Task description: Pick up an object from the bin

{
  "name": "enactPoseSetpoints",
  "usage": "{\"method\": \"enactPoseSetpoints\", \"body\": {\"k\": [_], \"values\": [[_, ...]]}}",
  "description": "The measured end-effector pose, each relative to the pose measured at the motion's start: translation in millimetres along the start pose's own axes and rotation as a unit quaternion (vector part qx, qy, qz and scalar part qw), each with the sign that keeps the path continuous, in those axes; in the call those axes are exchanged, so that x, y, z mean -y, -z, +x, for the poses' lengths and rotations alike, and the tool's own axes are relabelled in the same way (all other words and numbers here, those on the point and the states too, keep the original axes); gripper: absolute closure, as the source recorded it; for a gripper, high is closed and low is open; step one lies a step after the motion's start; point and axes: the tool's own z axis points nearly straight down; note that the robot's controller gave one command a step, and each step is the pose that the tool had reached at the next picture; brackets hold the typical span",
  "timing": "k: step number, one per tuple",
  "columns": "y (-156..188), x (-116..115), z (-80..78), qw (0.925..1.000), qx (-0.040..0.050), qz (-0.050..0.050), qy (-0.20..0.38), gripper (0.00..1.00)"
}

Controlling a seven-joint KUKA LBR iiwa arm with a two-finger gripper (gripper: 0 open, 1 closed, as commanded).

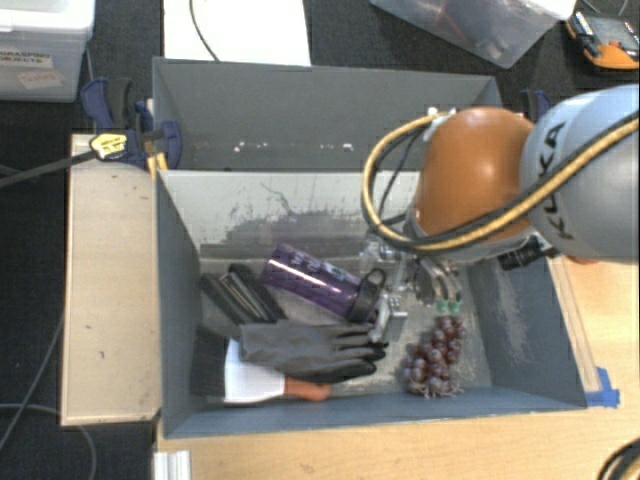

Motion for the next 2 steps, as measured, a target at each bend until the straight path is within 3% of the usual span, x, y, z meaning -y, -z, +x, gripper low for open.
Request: {"method": "enactPoseSetpoints", "body": {"k": [1,2], "values": [[0,0,0.0,1.0,0.0,0.0,0.0,0.0],[-73,3,3.0,0.9965,-0.0007,0.0,-0.084,0.0]]}}
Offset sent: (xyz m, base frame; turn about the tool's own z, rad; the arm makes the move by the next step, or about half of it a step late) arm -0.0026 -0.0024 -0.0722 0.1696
